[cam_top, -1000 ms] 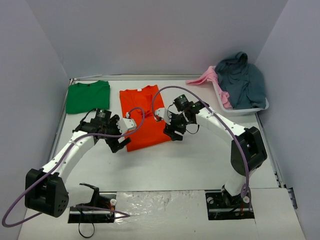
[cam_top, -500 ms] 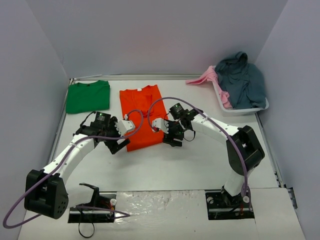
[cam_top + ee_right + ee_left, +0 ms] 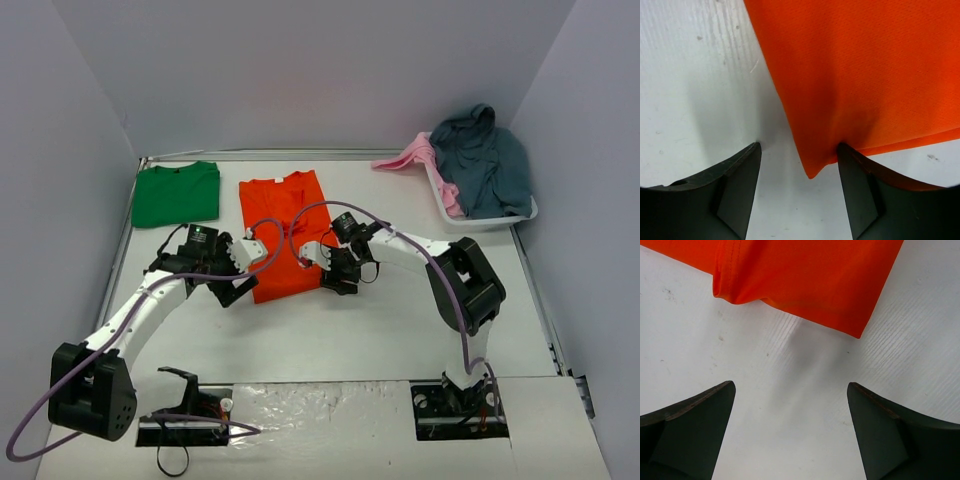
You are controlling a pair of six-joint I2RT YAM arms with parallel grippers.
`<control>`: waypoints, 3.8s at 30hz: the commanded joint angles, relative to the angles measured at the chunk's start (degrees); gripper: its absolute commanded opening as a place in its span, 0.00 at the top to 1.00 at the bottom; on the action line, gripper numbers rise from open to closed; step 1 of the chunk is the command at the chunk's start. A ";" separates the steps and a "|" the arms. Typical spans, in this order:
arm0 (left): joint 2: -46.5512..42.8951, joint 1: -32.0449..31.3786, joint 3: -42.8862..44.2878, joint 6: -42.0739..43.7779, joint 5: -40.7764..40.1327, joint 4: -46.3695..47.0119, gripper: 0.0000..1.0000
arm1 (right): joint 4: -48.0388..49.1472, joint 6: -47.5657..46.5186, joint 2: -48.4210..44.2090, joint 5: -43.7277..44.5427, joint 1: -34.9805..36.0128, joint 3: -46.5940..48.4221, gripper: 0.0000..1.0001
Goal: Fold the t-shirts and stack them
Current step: Fold the folded rectangular tshirt in 1/3 of the way, then grab one side of the 2/3 rectangular tshirt with both arms
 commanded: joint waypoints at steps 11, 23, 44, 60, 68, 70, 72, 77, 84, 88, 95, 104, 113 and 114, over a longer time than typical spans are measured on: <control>0.13 0.55 0.76 -0.17 3.61 -1.24 0.06 | 1.23 1.67 4.36 3.94 -0.15 1.85 0.87; 1.79 0.20 2.43 2.47 7.56 -7.72 0.06 | -4.39 4.83 -1.87 4.22 0.38 -2.28 1.00; 2.24 -12.98 -4.68 6.16 4.40 -1.69 0.06 | -17.66 10.64 -0.30 -11.78 0.82 3.34 1.00; 5.49 -16.76 -10.75 2.65 -4.47 12.10 0.05 | -22.06 9.41 4.98 -14.42 0.82 6.77 1.00; 9.26 -16.68 -9.61 2.21 -5.27 13.09 0.33 | -22.33 9.23 4.80 -13.89 0.90 6.33 1.00; 11.28 -16.76 -8.91 2.12 -5.18 12.73 0.51 | -22.41 9.32 4.80 -13.89 0.82 6.24 1.00; 12.52 -16.76 -7.85 2.12 -4.48 11.86 0.60 | -22.42 9.23 4.63 -13.54 0.90 6.24 1.00; 14.19 -16.68 -6.27 2.91 -3.43 8.52 0.97 | -22.50 9.06 4.27 -13.02 0.82 5.72 1.00; 11.83 -16.59 -4.69 4.75 -1.40 1.66 0.98 | -23.90 8.71 3.84 -12.49 0.64 5.36 1.00; 9.36 -16.59 -2.67 6.42 0.88 -3.78 0.98 | -25.66 8.36 2.52 -12.66 0.82 5.54 1.00; 9.53 -16.50 2.77 11.08 6.42 -17.83 0.98 | -29.71 7.65 -1.43 -13.28 1.70 4.66 1.00; 11.56 -16.59 6.30 12.49 11.61 -25.59 0.97 | -33.49 6.42 -5.74 -13.37 2.66 3.52 1.00; 10.68 -16.76 5.86 11.53 11.69 -26.56 0.50 | -33.58 5.10 -5.13 -13.10 2.84 2.90 1.00; 9.81 -16.85 5.86 11.44 11.69 -26.64 0.49 | -33.58 5.02 -4.96 -13.10 2.84 2.73 1.00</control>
